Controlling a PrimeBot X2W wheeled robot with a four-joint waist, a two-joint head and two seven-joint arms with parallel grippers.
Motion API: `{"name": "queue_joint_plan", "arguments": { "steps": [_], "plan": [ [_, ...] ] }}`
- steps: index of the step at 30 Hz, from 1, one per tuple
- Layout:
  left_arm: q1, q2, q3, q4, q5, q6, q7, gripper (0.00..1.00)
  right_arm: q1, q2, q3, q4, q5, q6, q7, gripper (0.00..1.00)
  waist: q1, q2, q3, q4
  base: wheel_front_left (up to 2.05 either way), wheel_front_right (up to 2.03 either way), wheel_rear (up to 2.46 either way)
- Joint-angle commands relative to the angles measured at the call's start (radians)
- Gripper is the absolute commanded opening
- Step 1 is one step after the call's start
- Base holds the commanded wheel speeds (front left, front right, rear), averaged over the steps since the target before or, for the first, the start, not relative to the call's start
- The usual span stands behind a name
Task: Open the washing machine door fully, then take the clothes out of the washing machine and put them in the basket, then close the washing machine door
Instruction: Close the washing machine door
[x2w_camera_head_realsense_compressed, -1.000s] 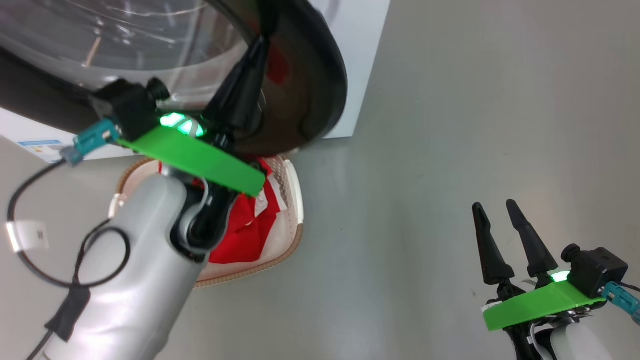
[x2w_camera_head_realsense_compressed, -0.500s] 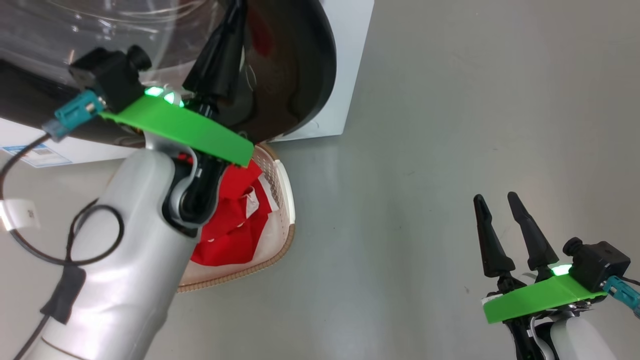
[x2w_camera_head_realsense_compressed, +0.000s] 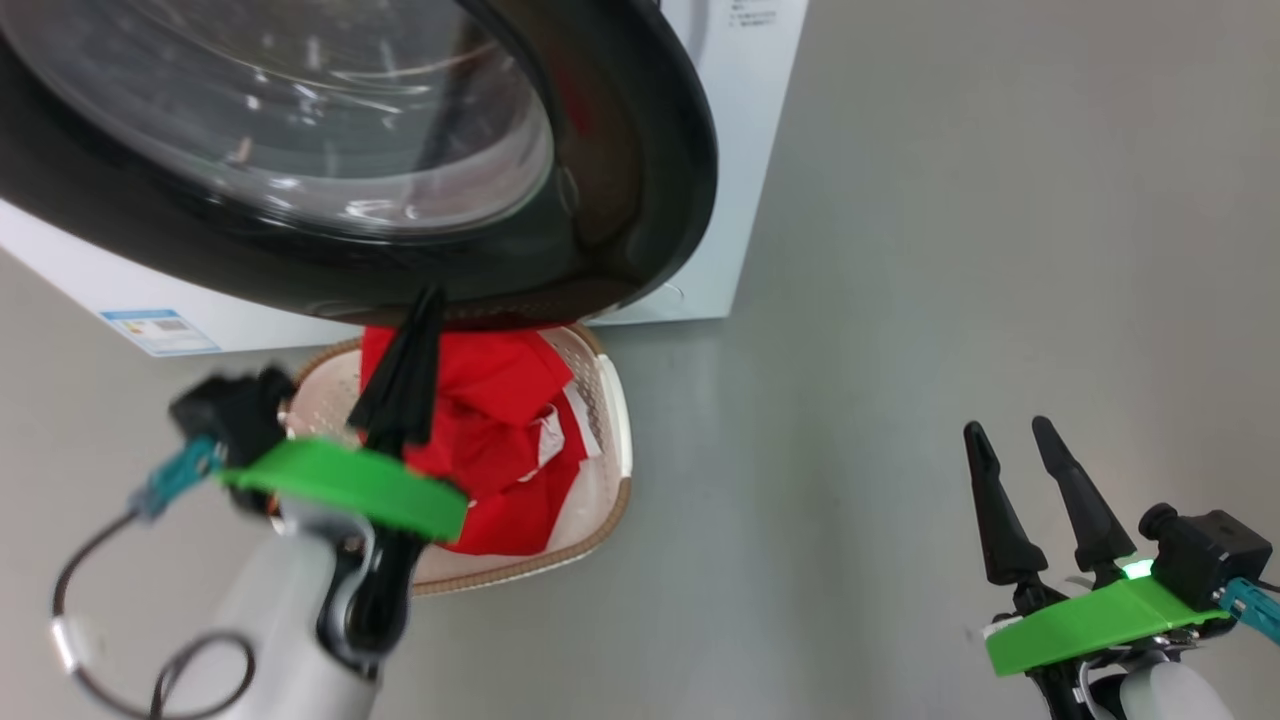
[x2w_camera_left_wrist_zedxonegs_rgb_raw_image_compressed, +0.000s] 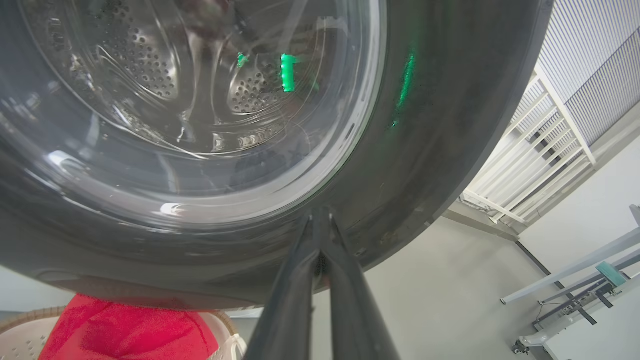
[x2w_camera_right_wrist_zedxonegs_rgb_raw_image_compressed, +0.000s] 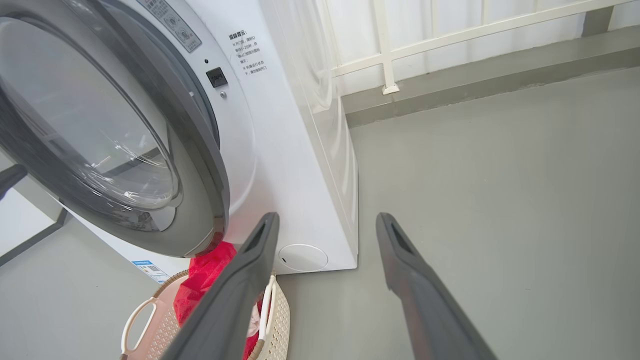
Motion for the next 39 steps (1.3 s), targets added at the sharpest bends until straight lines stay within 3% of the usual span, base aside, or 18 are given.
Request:
{"name": "queue_joint_plan", "arguments": {
  "steps": [1,11,15,19,23,27,39],
  "plan": [
    [0.029,0.015,0.053,-0.031,0.005,-0.006,-0.005,0.00,0.010,-0.016,0.018,-0.019,-0.004,0.006,-0.006,1.00,0.0000,0.0000,-0.029,0.026,0.00,0.00,0.00],
    [0.246,0.001,0.164,-0.081,0.061,-0.006,-0.005,0.00,0.066,-0.038,0.013,-0.014,-0.007,0.006,-0.006,1.00,0.0000,0.0000,-0.097,0.071,0.00,0.00,0.00],
    [0.321,-0.001,0.206,-0.089,0.108,-0.006,-0.005,0.10,0.091,-0.043,0.007,-0.012,-0.006,0.006,-0.006,1.00,0.0000,0.0000,-0.124,0.083,0.00,0.00,0.00],
    [0.377,-0.007,0.244,-0.092,0.133,-0.006,-0.005,0.27,0.118,-0.049,-0.001,-0.013,-0.006,0.006,-0.006,1.00,0.0000,0.0000,-0.146,0.090,0.00,0.00,0.00],
    [0.420,-0.005,0.282,-0.103,0.161,-0.006,-0.005,0.53,0.143,-0.053,-0.008,-0.013,-0.007,0.006,-0.006,1.00,0.0000,0.0000,-0.163,0.093,0.00,0.00,0.00],
    [0.454,-0.002,0.317,-0.120,0.212,-0.006,-0.005,0.98,0.160,-0.053,-0.015,-0.014,-0.009,0.006,-0.006,1.00,0.0000,0.0000,-0.176,0.092,0.00,0.00,0.00],
    [0.514,-0.016,0.395,-0.216,0.445,-0.006,-0.005,1.00,0.191,-0.052,-0.046,-0.027,-0.003,0.006,-0.006,1.00,0.0000,0.0000,-0.210,0.091,0.00,0.00,0.00]
  ]
}}
